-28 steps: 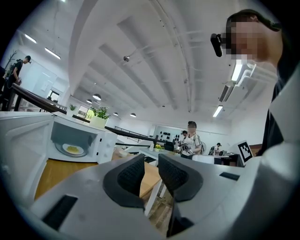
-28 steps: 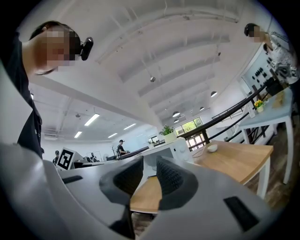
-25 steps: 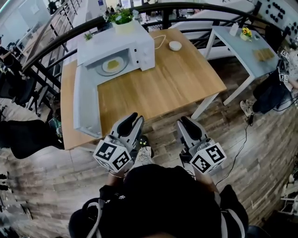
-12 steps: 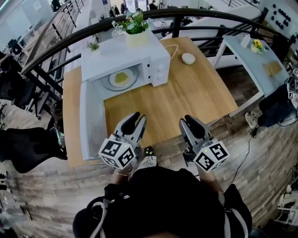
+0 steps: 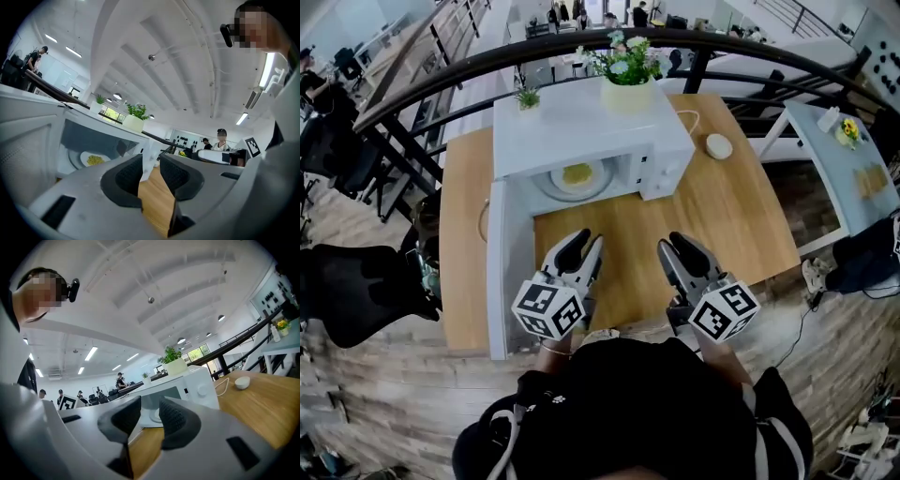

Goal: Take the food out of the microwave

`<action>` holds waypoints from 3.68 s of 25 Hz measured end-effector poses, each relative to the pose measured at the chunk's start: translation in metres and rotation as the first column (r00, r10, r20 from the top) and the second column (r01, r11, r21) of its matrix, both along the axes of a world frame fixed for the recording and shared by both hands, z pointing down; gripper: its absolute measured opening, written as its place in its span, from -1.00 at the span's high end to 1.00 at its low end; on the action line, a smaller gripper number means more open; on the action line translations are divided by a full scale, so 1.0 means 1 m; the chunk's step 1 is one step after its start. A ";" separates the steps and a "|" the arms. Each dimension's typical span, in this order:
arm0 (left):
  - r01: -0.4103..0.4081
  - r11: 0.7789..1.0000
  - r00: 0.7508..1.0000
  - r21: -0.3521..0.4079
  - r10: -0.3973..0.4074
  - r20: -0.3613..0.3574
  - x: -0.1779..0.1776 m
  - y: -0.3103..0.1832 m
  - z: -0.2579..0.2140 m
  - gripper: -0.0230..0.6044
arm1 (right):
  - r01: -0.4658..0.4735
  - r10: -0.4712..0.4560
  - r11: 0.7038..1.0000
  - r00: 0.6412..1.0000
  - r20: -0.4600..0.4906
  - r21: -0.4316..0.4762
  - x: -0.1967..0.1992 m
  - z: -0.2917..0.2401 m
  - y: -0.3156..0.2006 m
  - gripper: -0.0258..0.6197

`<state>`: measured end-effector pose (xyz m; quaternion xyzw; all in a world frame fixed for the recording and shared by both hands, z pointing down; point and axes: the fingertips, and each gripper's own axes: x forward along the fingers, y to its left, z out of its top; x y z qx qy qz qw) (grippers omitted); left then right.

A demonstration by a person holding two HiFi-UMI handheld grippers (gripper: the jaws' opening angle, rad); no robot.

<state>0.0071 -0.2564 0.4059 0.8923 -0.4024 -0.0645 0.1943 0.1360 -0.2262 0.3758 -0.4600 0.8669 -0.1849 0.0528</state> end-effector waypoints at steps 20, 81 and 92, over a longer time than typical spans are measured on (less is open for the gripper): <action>0.117 0.985 0.993 -0.130 -0.117 0.006 -0.026 -0.052 0.054 0.61 | 0.052 -0.056 0.987 0.998 -0.026 -0.152 -0.028 0.043 -0.081 0.49; 0.230 0.723 0.847 -0.652 -0.478 -0.231 -0.062 -0.145 0.181 0.27 | 0.001 0.469 0.586 0.815 0.340 -0.810 -0.093 0.243 -0.216 0.12; 0.202 0.730 0.858 -0.653 -0.453 -0.241 -0.050 -0.145 0.180 0.27 | 0.032 0.434 0.609 0.823 0.366 -0.793 -0.094 0.230 -0.204 0.60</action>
